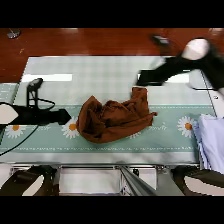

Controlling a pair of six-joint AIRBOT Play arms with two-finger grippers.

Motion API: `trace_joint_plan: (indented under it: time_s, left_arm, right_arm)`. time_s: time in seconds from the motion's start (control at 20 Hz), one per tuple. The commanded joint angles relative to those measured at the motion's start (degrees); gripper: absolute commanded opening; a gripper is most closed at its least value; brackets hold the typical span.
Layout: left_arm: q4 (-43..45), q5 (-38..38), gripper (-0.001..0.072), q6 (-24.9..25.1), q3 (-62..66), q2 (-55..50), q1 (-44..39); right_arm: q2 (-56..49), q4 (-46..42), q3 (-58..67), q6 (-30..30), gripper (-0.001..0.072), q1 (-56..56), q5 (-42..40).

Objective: Fold the shirts.

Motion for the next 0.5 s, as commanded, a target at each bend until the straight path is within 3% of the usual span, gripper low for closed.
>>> trace_joint_plan:
  time_s: [0.0,0.15,0.3,0.35,0.4,0.45]
  left_arm:
    - [-12.79,-1.46,0.0702,8.41,-4.74,-5.51,0.02]
    - [-19.91,9.18,0.0702,11.74,-7.8,-12.79,-1.86]
    - [-22.27,15.87,0.0683,12.35,-6.12,-19.54,-5.79]
    - [-22.27,15.45,0.0267,12.83,-4.87,-21.44,-6.01]
    - [-22.29,15.34,0.003,14.88,-3.82,-22.18,-6.01]
    - [-22.25,15.21,0.0017,15.61,-2.69,-22.18,-5.86]
  right_arm:
    - [7.82,-1.07,-14.58,-0.96,0.0625,-16.7,1.49]
    - [11.54,1.77,-28.61,-3.32,0.0625,-21.4,-0.24]
    - [10.91,4.07,-36.37,-4.35,0.0625,-18.56,-1.66]
    - [10.32,4.94,-37.03,-4.42,0.0625,-16.74,-2.99]
    - [9.46,6.19,-37.03,-4.39,0.0625,-14.91,-4.31]
    - [8.33,7.78,-37.03,-4.37,0.0625,-13.0,-5.79]
